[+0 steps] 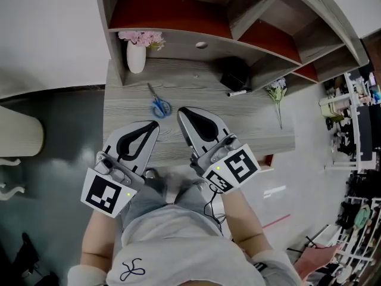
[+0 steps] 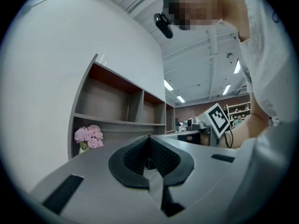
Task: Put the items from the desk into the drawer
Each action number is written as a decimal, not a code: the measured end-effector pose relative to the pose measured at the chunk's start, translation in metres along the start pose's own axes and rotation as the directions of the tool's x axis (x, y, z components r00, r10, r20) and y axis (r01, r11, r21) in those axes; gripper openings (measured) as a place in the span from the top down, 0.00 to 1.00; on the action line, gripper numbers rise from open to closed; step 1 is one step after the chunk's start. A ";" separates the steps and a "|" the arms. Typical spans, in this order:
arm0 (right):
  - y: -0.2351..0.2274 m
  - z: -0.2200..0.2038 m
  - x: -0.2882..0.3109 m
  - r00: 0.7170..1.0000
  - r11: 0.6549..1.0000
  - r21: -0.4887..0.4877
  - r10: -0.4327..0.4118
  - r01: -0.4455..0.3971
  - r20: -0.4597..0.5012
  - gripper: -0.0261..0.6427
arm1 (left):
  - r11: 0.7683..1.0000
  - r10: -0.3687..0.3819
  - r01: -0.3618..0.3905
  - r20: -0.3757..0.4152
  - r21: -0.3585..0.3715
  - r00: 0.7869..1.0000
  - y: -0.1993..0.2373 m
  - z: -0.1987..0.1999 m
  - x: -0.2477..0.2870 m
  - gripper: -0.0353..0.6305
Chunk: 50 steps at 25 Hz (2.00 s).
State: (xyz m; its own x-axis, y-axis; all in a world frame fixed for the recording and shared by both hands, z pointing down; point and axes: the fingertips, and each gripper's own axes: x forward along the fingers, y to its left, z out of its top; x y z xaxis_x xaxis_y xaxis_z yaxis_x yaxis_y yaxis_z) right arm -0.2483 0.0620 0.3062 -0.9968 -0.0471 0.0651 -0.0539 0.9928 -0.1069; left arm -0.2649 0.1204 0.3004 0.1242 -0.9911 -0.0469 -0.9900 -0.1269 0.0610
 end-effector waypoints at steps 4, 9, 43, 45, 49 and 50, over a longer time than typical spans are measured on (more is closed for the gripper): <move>-0.008 -0.025 0.019 0.997 1.000 0.019 -0.014 0.015 -0.072 0.95 | 1.000 -0.001 0.001 0.018 -0.016 1.000 0.011 0.001 -0.005 0.93; -0.021 -0.062 0.045 0.983 0.997 0.079 -0.002 0.017 -0.182 0.95 | 1.000 0.018 -0.018 0.012 -0.002 1.000 0.025 -0.003 -0.012 0.93; -0.083 -0.287 0.085 0.576 0.980 0.078 -0.043 0.184 -0.817 0.82 | 0.987 0.155 -0.156 -0.047 -0.027 0.987 0.074 -0.035 -0.045 0.93; -0.083 -0.288 0.086 0.563 0.979 0.072 -0.048 0.188 -0.825 0.82 | 0.986 0.161 -0.162 -0.044 -0.032 0.986 0.077 -0.035 -0.047 0.93; -0.082 -0.289 0.087 0.523 0.984 0.043 -0.056 0.175 -0.851 0.82 | 0.984 0.171 -0.173 -0.040 -0.043 0.984 0.081 -0.037 -0.047 0.93; -0.082 -0.289 0.088 0.516 0.985 0.035 -0.058 0.168 -0.855 0.82 | 0.984 0.171 -0.173 -0.039 -0.043 0.984 0.081 -0.037 -0.047 0.93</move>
State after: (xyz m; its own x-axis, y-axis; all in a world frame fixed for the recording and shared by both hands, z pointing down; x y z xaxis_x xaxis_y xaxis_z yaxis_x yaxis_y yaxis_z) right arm -0.3139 0.0084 0.6074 -0.4603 0.0123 0.8877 -0.2224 0.9664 -0.1287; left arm -0.3481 0.1552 0.3439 -0.0447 -0.9990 0.0028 -0.9928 0.0447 0.1113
